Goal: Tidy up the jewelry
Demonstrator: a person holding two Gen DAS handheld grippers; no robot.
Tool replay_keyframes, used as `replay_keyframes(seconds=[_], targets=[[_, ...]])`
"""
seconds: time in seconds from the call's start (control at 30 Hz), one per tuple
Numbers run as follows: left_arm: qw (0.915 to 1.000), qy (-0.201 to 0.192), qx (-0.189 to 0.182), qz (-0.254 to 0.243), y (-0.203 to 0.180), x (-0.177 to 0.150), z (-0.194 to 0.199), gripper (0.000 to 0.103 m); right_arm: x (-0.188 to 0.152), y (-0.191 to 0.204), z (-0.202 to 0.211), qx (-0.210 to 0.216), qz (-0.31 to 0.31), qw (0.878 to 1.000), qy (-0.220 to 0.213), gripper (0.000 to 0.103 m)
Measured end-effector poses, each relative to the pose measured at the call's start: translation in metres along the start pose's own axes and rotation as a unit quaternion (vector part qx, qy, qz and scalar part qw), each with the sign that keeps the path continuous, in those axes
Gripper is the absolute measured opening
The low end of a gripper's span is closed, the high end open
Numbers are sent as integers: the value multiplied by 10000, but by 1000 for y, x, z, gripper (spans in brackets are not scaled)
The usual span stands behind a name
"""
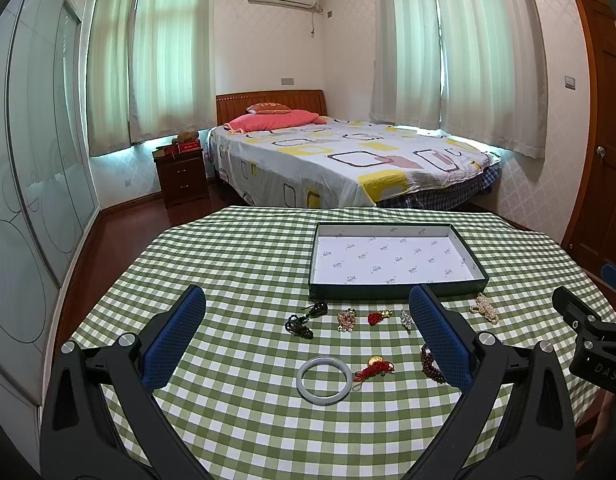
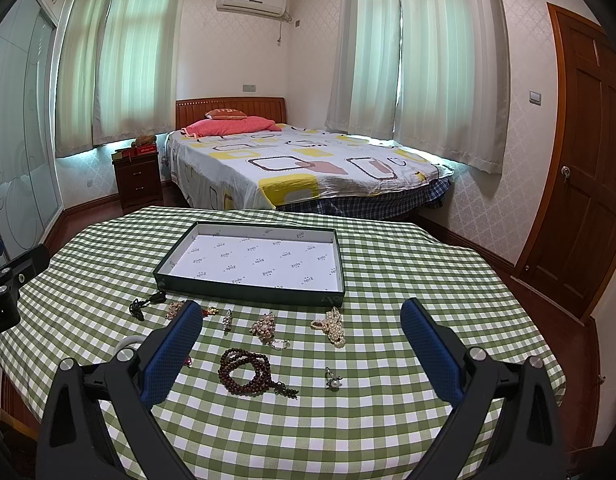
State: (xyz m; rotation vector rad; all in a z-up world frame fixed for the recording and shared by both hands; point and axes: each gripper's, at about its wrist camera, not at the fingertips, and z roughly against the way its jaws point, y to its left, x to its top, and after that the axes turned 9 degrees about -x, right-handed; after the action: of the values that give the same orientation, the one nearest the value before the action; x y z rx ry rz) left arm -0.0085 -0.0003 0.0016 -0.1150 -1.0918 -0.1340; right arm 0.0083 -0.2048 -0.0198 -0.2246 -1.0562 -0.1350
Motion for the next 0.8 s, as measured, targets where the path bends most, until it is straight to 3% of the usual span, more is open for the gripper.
replay_keyframes(seconds=[0.8], targets=[[10000,28,2,61,4,-1,-2,99,5,-2,2,7,-18,10000,-6,97]])
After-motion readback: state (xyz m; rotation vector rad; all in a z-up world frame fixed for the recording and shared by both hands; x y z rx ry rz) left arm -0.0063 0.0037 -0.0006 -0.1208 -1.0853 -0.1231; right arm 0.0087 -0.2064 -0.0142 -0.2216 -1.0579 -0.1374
